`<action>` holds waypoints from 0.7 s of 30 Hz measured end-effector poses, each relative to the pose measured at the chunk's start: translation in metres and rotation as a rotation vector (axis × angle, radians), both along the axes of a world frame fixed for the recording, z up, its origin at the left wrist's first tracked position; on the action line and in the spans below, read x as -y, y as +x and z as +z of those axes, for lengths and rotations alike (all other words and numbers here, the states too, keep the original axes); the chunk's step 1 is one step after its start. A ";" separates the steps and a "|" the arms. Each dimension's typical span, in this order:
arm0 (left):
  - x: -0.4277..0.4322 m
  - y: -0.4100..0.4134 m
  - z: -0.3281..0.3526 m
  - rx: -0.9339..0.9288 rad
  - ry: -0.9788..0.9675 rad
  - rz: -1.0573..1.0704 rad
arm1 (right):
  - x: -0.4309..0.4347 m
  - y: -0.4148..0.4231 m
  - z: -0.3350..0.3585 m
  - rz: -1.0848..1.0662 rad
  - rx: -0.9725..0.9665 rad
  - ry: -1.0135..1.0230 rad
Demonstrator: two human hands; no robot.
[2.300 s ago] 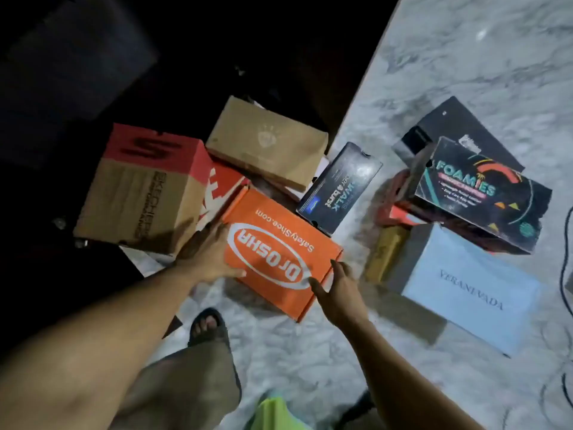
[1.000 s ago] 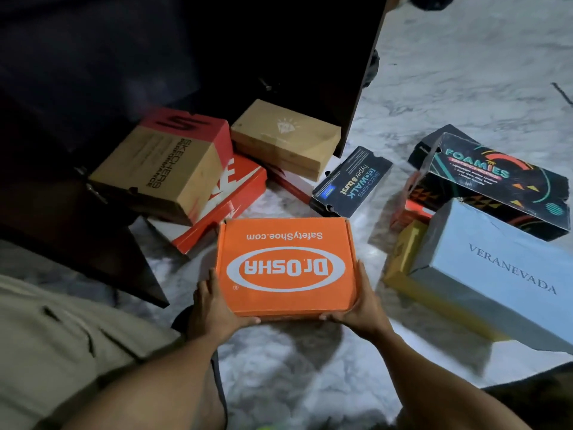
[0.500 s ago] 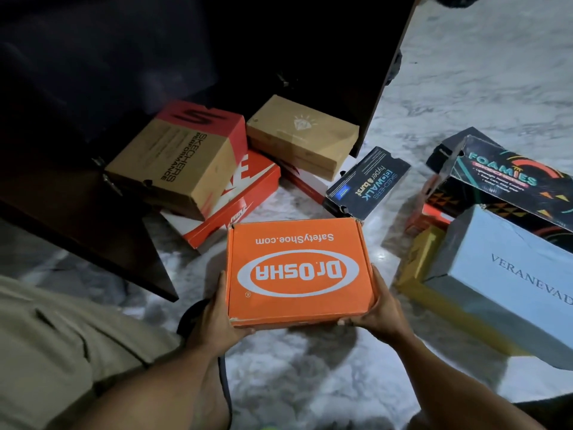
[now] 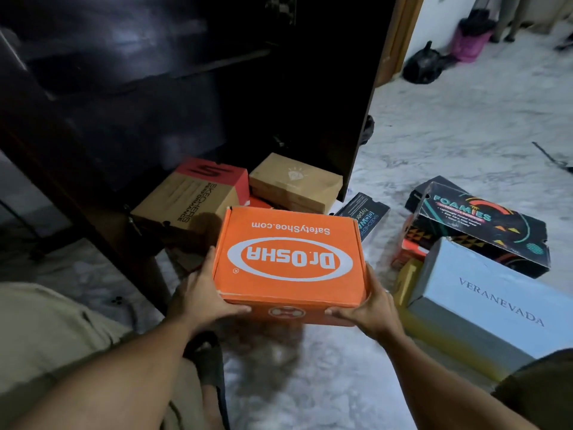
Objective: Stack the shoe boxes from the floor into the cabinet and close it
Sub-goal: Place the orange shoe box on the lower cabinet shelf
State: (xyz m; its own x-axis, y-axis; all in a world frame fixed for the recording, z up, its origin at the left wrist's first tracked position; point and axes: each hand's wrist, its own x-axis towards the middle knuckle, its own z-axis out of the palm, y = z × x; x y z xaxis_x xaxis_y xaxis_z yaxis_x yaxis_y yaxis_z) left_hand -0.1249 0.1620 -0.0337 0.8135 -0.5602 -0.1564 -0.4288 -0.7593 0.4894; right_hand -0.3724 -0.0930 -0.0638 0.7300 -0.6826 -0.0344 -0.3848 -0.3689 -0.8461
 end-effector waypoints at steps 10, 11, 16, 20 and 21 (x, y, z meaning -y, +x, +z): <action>0.029 0.019 0.106 0.125 -0.235 0.069 | 0.038 0.053 0.153 0.060 0.019 -0.265; 0.031 0.024 0.111 0.109 -0.243 0.091 | 0.043 0.065 0.167 0.073 0.011 -0.277; 0.052 0.066 0.122 -0.038 -0.462 0.193 | 0.073 0.133 0.216 0.133 0.018 -0.283; 0.081 0.107 0.122 -0.014 -0.542 0.287 | 0.104 0.195 0.224 0.162 0.002 -0.227; 0.089 0.116 0.125 -0.019 -0.549 0.302 | 0.113 0.211 0.220 0.166 -0.003 -0.215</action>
State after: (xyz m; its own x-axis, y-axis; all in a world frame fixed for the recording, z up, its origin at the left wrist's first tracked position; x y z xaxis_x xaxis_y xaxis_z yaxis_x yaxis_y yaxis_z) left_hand -0.0093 0.0731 0.0909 0.9482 -0.3090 0.0736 -0.2225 -0.4810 0.8480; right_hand -0.1610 -0.2059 0.1560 0.8329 -0.5450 0.0964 -0.3061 -0.5986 -0.7402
